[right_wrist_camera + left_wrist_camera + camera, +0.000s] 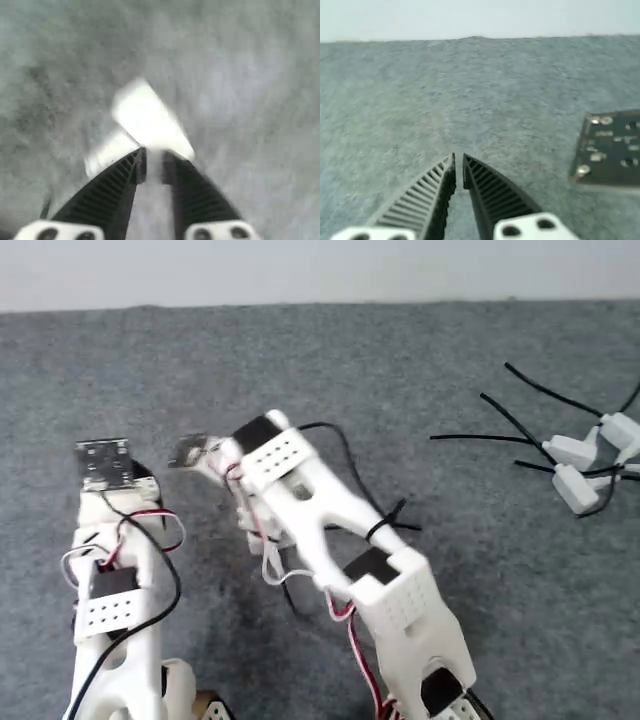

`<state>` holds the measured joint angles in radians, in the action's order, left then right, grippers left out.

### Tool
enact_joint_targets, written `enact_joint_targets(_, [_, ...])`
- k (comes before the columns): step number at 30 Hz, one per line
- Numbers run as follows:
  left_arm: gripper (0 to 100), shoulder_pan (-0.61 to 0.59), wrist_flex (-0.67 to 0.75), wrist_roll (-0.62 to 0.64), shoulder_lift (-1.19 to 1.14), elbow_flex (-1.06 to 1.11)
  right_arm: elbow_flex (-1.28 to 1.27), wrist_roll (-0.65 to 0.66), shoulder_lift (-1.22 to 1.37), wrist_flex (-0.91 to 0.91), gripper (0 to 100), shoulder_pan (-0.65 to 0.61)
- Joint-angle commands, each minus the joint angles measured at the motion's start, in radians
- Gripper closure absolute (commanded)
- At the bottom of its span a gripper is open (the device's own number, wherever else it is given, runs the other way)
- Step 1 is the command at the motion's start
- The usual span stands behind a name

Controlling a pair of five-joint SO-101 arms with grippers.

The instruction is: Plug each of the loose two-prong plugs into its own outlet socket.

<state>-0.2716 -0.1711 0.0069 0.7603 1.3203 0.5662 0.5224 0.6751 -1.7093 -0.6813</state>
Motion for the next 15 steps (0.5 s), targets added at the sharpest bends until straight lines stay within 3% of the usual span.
enact_joint_targets(1, [99,0.057,0.008,-0.083,0.020,-0.053,0.083,-0.081,-0.120,-0.093,99.4,0.064])
enact_joint_targets(6, [99,0.057,-0.293,-0.192,0.226,-0.114,-0.018,-0.198,-0.367,-0.091,99.1,0.163])
enact_joint_targets(11, [99,0.089,-0.735,-0.209,0.697,-0.136,-0.239,-0.269,-0.699,-0.087,99.1,0.200])
enact_joint_targets(15, [99,0.098,-0.913,-0.238,1.089,-0.015,-0.520,-0.278,-0.974,-0.044,99.1,0.197])
